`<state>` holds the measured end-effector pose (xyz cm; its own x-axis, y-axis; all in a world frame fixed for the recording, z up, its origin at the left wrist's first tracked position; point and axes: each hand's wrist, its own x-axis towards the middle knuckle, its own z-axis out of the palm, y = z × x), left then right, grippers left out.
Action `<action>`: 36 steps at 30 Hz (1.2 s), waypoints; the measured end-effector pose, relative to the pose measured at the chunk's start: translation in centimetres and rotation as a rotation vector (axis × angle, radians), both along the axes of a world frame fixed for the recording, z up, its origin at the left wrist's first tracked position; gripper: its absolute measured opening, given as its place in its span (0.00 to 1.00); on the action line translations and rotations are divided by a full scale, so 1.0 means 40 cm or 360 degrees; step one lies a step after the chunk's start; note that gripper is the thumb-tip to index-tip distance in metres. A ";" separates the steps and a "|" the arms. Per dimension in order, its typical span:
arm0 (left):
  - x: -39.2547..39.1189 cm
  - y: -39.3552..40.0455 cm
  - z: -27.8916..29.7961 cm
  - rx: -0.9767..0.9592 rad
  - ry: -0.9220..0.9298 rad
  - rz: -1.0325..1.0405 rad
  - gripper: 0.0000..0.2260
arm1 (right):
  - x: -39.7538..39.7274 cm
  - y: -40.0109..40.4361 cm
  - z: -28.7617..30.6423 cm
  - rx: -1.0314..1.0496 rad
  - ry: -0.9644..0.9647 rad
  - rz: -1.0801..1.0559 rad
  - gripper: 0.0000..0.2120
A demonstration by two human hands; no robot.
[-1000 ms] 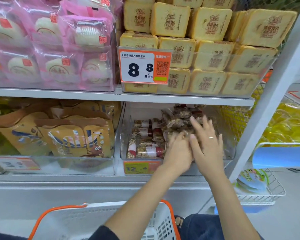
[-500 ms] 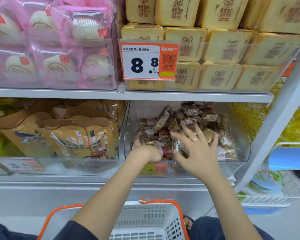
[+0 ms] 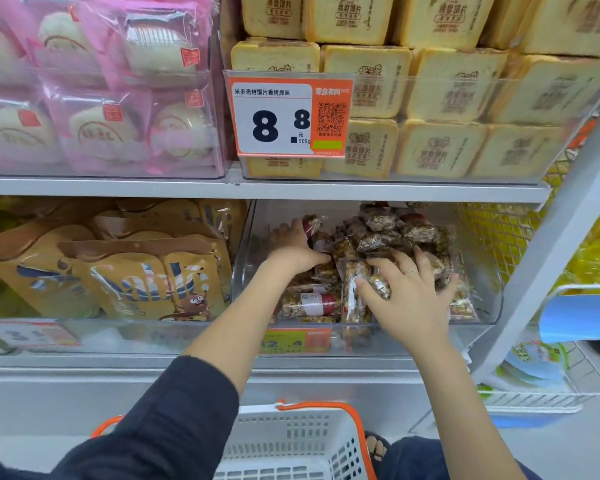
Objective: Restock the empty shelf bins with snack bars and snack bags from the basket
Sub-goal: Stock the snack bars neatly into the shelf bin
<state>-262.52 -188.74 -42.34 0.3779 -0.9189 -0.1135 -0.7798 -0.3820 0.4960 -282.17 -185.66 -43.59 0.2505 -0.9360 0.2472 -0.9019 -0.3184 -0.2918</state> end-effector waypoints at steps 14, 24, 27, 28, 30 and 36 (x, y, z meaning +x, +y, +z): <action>0.013 -0.055 -0.051 0.0381 -0.0407 -0.0021 0.51 | -0.004 -0.006 0.004 0.0042 -0.0022 0.0002 0.19; -0.064 0.063 0.044 -0.0264 0.0121 0.0201 0.35 | 0.014 -0.013 0.020 0.0010 -0.0520 0.0196 0.28; -0.172 0.113 0.049 -0.0269 0.0183 -0.0032 0.33 | 0.027 -0.003 0.048 0.0122 -0.1149 0.0243 0.30; -0.205 0.120 0.046 -0.0300 0.0208 -0.0069 0.30 | 0.026 -0.001 0.056 0.0090 -0.1240 0.0235 0.29; -0.256 0.123 0.038 -0.0370 0.0251 -0.0220 0.29 | 0.012 -0.003 0.062 -0.0045 -0.1259 0.0272 0.22; -0.235 0.161 0.004 -0.0091 0.0745 -0.0561 0.48 | -0.034 -0.044 0.035 0.0167 -0.1078 0.0469 0.09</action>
